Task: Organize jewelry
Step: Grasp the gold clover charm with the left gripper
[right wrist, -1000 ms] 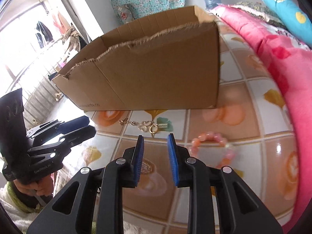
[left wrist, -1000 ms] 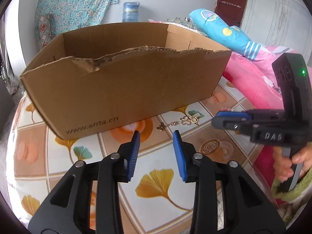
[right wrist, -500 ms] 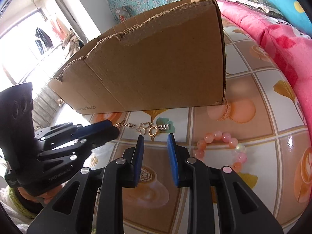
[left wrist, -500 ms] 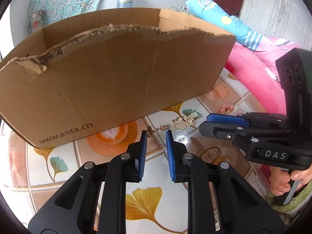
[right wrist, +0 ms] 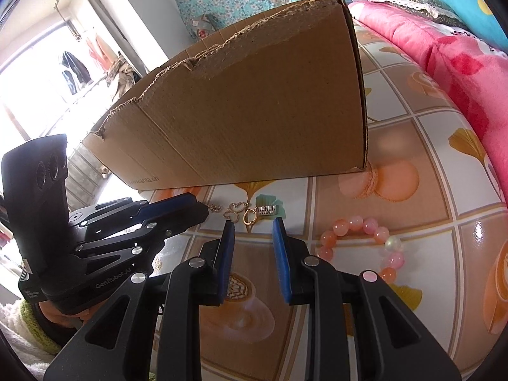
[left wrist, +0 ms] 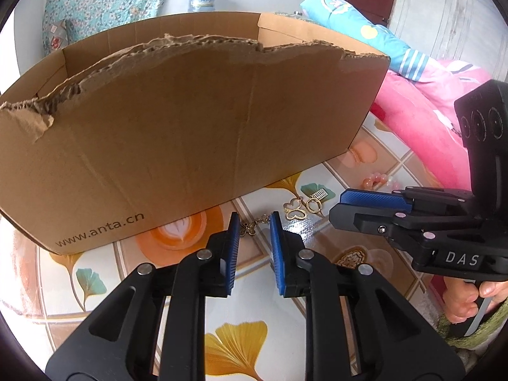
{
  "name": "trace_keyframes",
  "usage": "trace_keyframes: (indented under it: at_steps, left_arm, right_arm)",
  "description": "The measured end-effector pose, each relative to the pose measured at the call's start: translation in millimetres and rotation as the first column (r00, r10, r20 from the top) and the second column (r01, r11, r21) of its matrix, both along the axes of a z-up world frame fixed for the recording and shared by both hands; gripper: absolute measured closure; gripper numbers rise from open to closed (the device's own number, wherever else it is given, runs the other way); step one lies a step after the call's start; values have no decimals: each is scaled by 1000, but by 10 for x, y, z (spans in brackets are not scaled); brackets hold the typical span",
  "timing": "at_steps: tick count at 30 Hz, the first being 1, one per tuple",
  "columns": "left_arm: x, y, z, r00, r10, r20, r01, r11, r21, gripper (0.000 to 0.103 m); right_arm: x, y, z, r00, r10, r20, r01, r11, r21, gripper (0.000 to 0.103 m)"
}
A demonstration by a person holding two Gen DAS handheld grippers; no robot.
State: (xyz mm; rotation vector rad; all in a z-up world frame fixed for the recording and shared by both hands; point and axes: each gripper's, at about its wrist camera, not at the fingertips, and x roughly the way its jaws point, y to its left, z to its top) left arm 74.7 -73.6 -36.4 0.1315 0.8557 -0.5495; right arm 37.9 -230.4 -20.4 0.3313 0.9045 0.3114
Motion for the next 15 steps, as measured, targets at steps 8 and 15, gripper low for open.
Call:
trace_keyframes:
  at_steps: [8, 15]
  left_arm:
    - [-61, -89, -5, 998, -17, 61, 10, 995, 102, 88]
    - [-60, -53, -1, 997, -18, 72, 10, 994, 109, 95]
  right_arm:
    - [-14, -32, -3, 1000, -3, 2, 3, 1000, 9, 78]
    - [-15, -31, 0, 1000, -3, 4, 3, 1000, 6, 78]
